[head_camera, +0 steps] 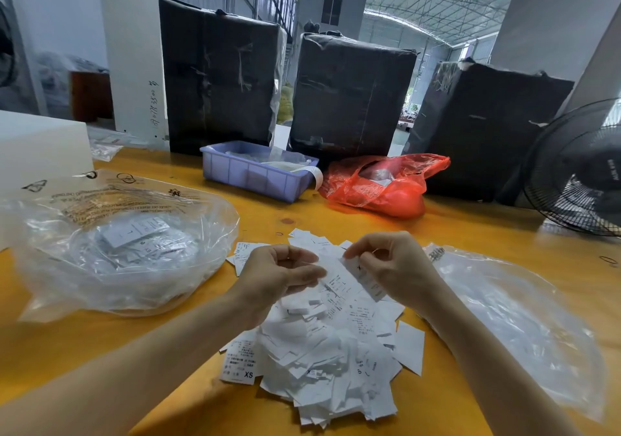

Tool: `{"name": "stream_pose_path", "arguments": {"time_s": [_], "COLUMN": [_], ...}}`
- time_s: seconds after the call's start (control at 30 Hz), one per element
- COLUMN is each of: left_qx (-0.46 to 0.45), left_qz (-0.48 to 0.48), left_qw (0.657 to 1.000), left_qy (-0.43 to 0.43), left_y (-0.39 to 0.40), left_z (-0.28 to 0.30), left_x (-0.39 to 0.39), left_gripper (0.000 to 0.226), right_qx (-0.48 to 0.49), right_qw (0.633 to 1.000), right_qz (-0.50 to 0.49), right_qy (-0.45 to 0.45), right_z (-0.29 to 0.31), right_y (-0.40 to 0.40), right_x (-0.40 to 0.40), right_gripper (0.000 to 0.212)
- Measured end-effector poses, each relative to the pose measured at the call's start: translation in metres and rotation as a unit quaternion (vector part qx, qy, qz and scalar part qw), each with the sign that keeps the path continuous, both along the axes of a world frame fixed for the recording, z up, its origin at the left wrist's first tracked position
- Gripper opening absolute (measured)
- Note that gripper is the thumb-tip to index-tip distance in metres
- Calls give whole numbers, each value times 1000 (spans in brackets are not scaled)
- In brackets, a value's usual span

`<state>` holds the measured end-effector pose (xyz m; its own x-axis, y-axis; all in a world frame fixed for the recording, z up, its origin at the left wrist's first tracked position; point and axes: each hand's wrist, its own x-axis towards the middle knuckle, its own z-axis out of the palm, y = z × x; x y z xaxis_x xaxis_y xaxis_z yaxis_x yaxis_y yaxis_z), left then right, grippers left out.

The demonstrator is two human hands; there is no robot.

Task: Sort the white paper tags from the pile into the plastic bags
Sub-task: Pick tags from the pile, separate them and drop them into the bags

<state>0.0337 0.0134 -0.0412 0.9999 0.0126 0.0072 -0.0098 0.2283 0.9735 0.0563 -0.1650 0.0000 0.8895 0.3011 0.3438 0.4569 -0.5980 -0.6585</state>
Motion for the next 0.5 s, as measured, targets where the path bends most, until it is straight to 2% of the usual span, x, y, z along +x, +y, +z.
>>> {"name": "stream_pose_path", "arguments": {"time_s": [0.1,0.17,0.23,0.3,0.4,0.5], "left_qx": [-88,-167,-196,-189,-178,-151], "left_qz": [3,7,14,17,32,45], "left_qw": [996,986,981,981,982,986], "left_qy": [16,11,-10,-36,-54,-45], "left_y": [1,0,-1,-3,-4,-3], "left_z": [2,4,4,3,4,4], "left_x": [2,2,2,2,2,4], "left_gripper": [19,20,24,30,42,39], "right_qx": [-27,-26,-6,70,185,228], "right_qw": [993,979,967,958,941,941], "right_qz": [23,66,97,105,91,49], "right_qy": [114,192,233,258,267,246], "right_z": [-4,-9,-16,-23,-24,-16], "right_y": [3,6,14,22,25,18], "right_x": [-1,-5,-9,-9,-6,-4], "right_gripper": [13,41,55,47,13,8]}}
